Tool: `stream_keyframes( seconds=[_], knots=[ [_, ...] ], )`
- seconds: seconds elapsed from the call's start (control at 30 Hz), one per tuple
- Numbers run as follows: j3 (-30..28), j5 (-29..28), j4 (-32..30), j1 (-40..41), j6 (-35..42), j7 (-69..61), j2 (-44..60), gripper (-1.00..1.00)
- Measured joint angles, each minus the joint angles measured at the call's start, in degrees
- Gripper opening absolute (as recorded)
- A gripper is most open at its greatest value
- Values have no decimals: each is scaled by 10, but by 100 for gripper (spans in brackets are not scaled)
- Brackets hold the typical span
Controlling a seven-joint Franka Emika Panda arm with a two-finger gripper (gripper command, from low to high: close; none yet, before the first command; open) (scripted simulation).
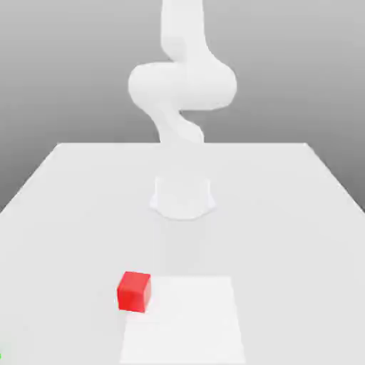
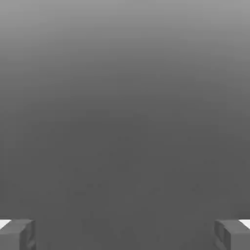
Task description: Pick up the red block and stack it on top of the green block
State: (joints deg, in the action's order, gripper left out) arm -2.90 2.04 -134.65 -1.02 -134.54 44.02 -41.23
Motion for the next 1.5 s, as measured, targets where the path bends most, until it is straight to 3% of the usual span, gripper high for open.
stream_keyframes(
  seconds=[0.4, 0.53, 0.67, 1.37, 1.4, 1.5],
  knots=[
    [-87, 77, -150, -26, -148, -75, 265, 0],
    [-94, 60, -201, -15, -200, -68, 344, 0],
    [-105, -3, -244, 15, -247, -28, 406, 0],
    [-41, 101, -228, 48, -361, -106, 550, 0],
    [-38, 103, -228, 50, -370, -108, 557, -100],
    [-38, 103, -228, 50, -369, -107, 557, -100]
  ],
)
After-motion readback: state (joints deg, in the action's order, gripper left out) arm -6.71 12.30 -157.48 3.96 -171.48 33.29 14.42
